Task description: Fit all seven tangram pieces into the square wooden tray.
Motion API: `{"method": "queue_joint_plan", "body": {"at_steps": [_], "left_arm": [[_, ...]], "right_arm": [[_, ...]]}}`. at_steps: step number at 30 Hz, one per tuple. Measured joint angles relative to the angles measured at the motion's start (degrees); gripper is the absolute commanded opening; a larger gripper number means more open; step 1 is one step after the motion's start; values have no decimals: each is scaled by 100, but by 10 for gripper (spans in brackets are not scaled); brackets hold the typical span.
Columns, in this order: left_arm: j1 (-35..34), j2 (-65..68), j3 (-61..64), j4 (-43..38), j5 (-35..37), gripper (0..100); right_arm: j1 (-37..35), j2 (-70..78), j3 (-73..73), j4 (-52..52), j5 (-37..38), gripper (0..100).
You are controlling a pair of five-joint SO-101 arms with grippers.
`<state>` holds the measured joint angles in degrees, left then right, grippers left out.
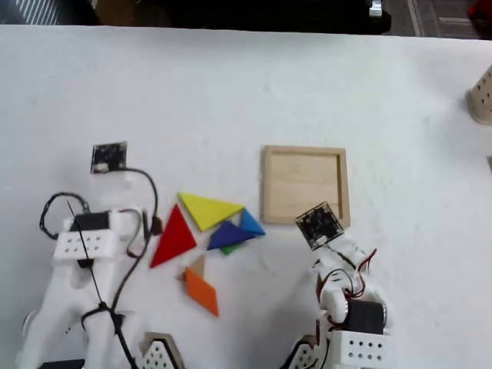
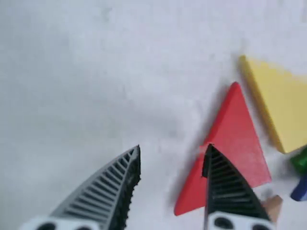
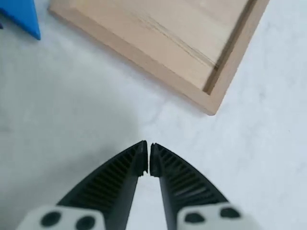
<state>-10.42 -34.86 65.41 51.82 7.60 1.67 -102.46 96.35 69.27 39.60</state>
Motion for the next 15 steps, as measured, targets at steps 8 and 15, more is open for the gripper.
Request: {"method": "queue_joint_plan", "body": {"at_steps": [8, 15], "left_arm": [[-703, -18, 97, -44, -1055, 215], [-1081, -26, 70, 123, -1081, 215]], "right_arm": [[-782, 0, -114, -281, 70, 21], [-1908, 9, -589, -580, -246, 47]]}}
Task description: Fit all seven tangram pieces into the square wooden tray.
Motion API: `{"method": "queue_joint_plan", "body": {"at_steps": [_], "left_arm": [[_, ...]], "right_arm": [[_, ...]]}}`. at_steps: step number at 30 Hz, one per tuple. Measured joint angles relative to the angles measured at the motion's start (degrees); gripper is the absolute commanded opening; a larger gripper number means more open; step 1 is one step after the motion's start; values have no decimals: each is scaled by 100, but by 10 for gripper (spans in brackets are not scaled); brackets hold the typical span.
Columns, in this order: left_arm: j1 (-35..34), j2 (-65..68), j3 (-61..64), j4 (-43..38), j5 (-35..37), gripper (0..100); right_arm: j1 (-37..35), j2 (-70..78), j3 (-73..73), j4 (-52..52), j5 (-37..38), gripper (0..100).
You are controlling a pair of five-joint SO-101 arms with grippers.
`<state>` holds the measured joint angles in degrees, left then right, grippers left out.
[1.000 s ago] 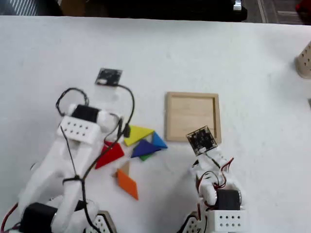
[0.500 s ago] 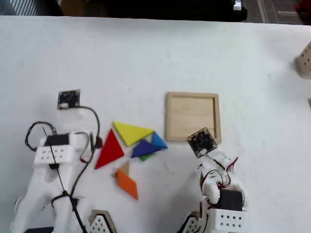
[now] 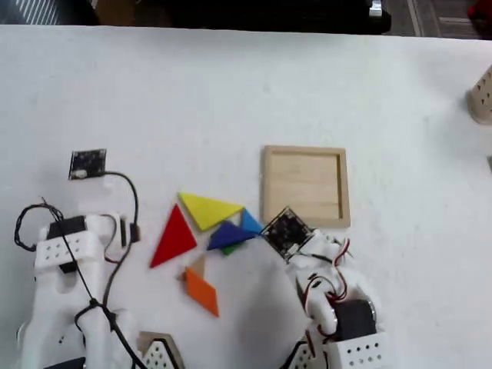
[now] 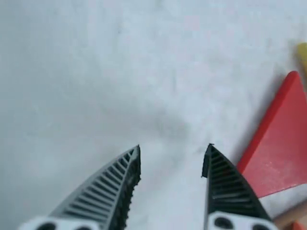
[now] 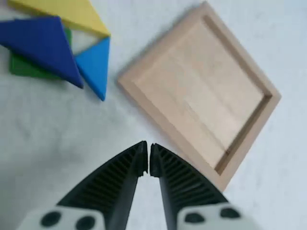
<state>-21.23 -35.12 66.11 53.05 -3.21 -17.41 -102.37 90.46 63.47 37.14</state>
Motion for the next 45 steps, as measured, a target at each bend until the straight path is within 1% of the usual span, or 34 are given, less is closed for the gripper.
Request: {"method": "queue_joint_plan", "body": {"at_steps": [2, 4, 10, 13, 18, 21, 26, 28, 32, 34, 38, 43, 45], "left_arm": [[-149, 0, 0, 0, 0, 215], [-475, 0, 0, -158, 0, 215], [-1723, 0, 0, -809, 0, 211], [-2022, 0, 0, -870, 0, 211], [-2110, 0, 0, -870, 9, 213], [-2119, 0, 0, -870, 185, 214], [-2119, 0, -70, -870, 299, 214], [-2004, 0, -105, -826, 308, 213], [-1899, 0, -105, -765, 264, 211], [-1864, 0, -105, -765, 264, 211], [-1881, 0, -105, -765, 264, 211], [-1978, 0, -105, -765, 264, 211], [-1978, 0, -105, -765, 264, 211]], "right_arm": [[-343, 0, -193, -9, -114, 97], [-686, 0, -387, -9, -167, 132], [-1697, 79, -580, -202, -536, 137], [-1820, 800, -730, -484, -624, 138], [-1960, 2637, -1670, -668, -695, 141], [-2154, 3903, -2497, -677, -870, 146], [-2391, 6171, -3815, -677, -888, 244], [-2426, 7059, -4255, -677, -756, 264], [-2470, 8404, -4774, -686, -352, 265], [-2470, 8712, -4853, -686, -211, 268], [-2470, 8826, -4879, -686, 273, 281], [-2497, 8835, -4879, -686, 712, 399], [-2593, 8835, -4879, -686, 844, 406]]}}
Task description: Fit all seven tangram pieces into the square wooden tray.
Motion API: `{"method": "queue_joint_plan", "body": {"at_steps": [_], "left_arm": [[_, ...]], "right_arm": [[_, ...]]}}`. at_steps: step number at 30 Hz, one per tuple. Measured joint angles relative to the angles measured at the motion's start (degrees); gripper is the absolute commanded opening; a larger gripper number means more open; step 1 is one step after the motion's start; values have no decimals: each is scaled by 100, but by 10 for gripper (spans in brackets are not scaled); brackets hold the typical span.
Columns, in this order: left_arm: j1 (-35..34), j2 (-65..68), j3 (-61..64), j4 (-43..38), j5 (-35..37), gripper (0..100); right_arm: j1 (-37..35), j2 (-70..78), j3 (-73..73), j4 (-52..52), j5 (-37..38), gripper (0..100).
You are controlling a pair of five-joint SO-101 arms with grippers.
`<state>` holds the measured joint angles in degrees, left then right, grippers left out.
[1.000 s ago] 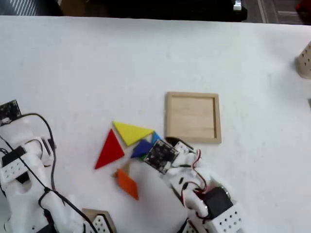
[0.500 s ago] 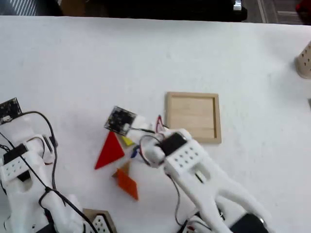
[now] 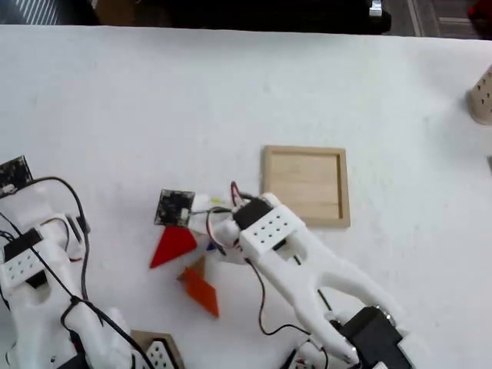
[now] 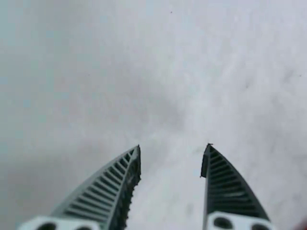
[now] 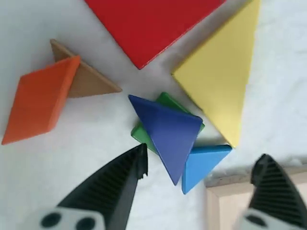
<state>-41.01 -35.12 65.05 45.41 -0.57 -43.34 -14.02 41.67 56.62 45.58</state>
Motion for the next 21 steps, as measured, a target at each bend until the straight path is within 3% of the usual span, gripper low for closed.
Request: {"method": "queue_joint_plan", "body": {"at_steps": [6, 15, 21], "left_arm": [[-26, 141, -211, 0, 0, 213], [-26, 2057, -1442, 0, 0, 212], [-18, 2418, -1653, 0, 0, 212]], "right_arm": [[-53, 0, 0, 0, 325, 401], [-44, 18, 70, -264, 703, 401], [-44, 378, 70, -448, 730, 401]]}}
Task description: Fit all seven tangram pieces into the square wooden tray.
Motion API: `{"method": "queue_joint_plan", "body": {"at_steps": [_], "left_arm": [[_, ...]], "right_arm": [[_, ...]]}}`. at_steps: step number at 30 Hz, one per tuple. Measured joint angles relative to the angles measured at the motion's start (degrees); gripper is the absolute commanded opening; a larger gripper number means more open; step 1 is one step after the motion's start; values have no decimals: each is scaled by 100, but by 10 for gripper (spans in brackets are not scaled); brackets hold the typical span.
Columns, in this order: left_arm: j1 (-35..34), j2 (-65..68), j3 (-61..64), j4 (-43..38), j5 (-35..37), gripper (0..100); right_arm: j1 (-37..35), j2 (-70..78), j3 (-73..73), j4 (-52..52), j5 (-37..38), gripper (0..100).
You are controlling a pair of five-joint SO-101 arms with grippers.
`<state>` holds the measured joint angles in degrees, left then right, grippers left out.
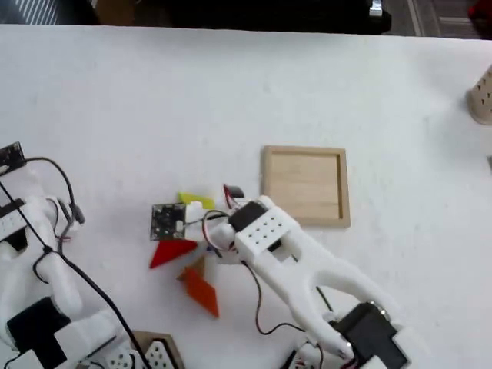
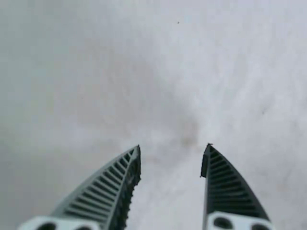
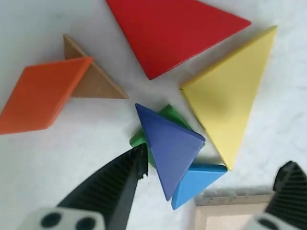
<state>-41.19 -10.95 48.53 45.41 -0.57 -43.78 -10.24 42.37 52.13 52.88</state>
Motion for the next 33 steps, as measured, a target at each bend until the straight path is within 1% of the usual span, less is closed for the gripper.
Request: {"method": "queue_joint_plan", "body": {"at_steps": [4, 13, 15, 19, 21, 26, 33], "left_arm": [[-9, 0, 0, 0, -18, 212], [-9, 0, 0, 0, -18, 211], [-9, 0, 0, 0, -18, 211], [-9, 0, 0, 0, -18, 211], [-9, 0, 0, 0, -18, 211], [-9, 0, 0, 0, -18, 211], [-9, 0, 0, 0, -18, 211]], "right_arm": [[-9, 448, 0, -149, 0, 401], [-35, 642, -18, -396, 0, 395], [-35, 668, -18, -413, -44, 355], [0, 703, -9, -431, -229, 229], [-18, 703, -9, -422, -255, 194], [53, 668, -26, -299, -273, 224], [193, 668, -26, -299, -290, 226]]}}
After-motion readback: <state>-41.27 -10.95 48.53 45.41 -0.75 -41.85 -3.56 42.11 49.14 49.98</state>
